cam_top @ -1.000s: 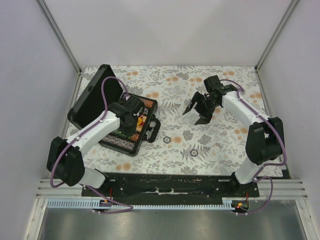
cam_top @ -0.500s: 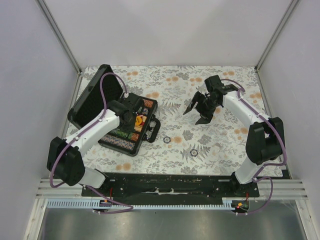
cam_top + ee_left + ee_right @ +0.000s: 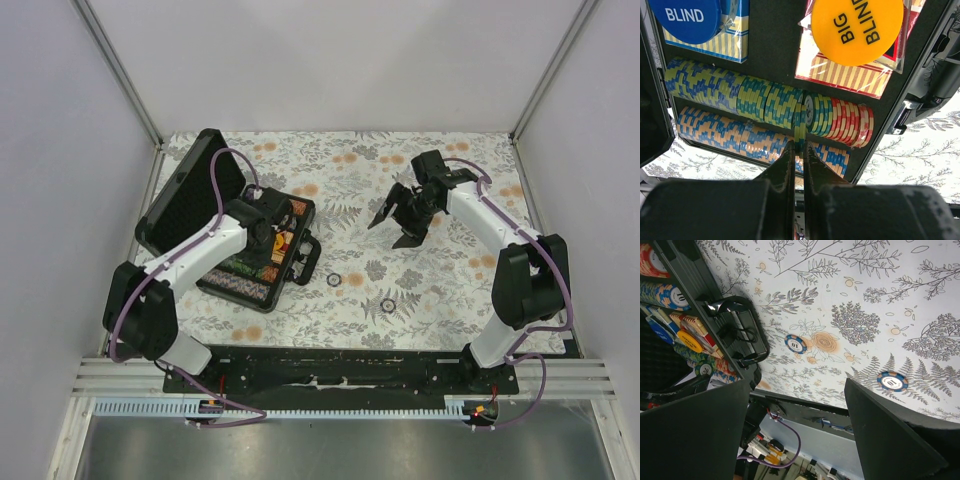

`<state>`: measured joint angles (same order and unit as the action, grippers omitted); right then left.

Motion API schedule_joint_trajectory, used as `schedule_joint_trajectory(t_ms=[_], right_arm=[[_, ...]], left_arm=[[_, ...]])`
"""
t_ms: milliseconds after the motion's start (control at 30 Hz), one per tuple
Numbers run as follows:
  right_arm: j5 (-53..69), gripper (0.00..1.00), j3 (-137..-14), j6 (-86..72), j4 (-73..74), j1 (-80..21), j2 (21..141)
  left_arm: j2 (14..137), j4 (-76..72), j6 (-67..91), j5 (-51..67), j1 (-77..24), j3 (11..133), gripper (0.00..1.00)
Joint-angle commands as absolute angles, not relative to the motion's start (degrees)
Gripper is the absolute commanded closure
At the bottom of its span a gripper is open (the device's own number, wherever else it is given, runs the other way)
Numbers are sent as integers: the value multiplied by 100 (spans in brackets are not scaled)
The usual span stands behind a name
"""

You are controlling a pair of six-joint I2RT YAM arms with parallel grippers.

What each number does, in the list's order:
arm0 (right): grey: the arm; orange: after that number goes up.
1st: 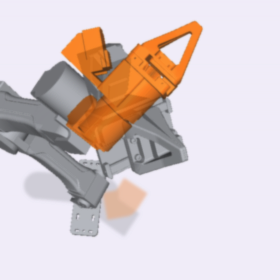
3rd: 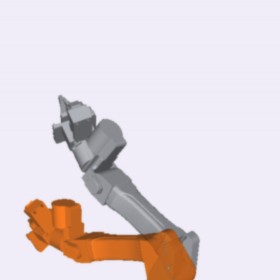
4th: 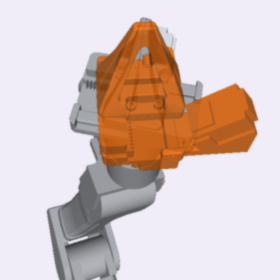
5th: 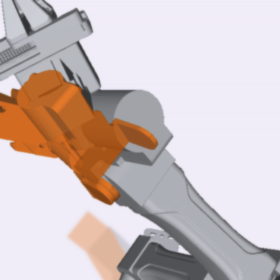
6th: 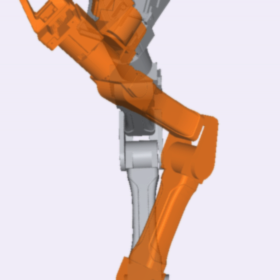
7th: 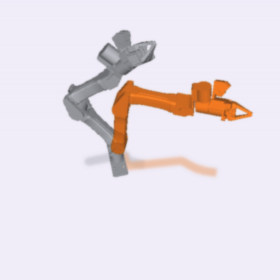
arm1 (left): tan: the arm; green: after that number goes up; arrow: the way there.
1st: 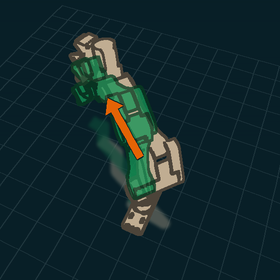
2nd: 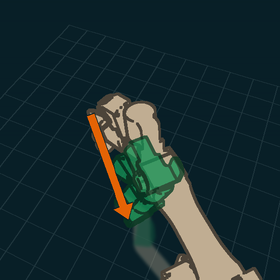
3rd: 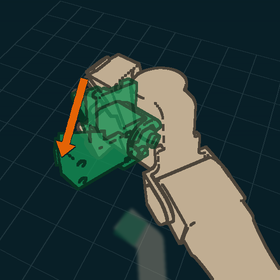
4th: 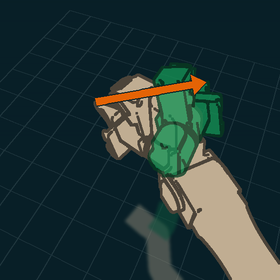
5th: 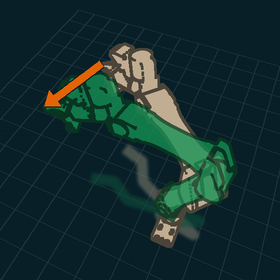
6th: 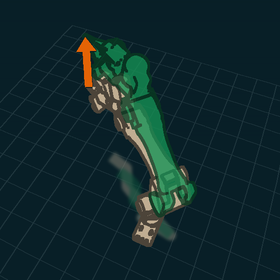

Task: Pack up texas hold em set

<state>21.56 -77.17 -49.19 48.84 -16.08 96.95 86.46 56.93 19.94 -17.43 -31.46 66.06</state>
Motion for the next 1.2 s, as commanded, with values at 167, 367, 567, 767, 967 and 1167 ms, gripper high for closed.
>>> schedule_joint_trajectory(t_ms=[167,367,567,767,967,1167], right_arm=[[2224,16,-7647,-4808,4869,-1521,9703],[2232,16,-7550,-4816,4834,-1503,9668],[2224,16,-7497,-4834,4799,-1503,9624],[2241,16,-7479,-4843,4781,-1485,9615],[2259,16,-7480,-4816,4781,-1485,9650],[2268,16,-7479,-4799,4781,-1468,9668]], left_arm=[[8868,5493,1784,-1679,-3129,6557,98],[8965,5511,1810,-1907,-3120,6513,96],[8895,5572,1846,-1934,-3120,6574,80],[8772,5669,1907,-1942,-3120,6732,69],[8684,5722,1960,-1899,-3120,6908,69],[8771,5722,1960,-1890,-3129,6891,79]])
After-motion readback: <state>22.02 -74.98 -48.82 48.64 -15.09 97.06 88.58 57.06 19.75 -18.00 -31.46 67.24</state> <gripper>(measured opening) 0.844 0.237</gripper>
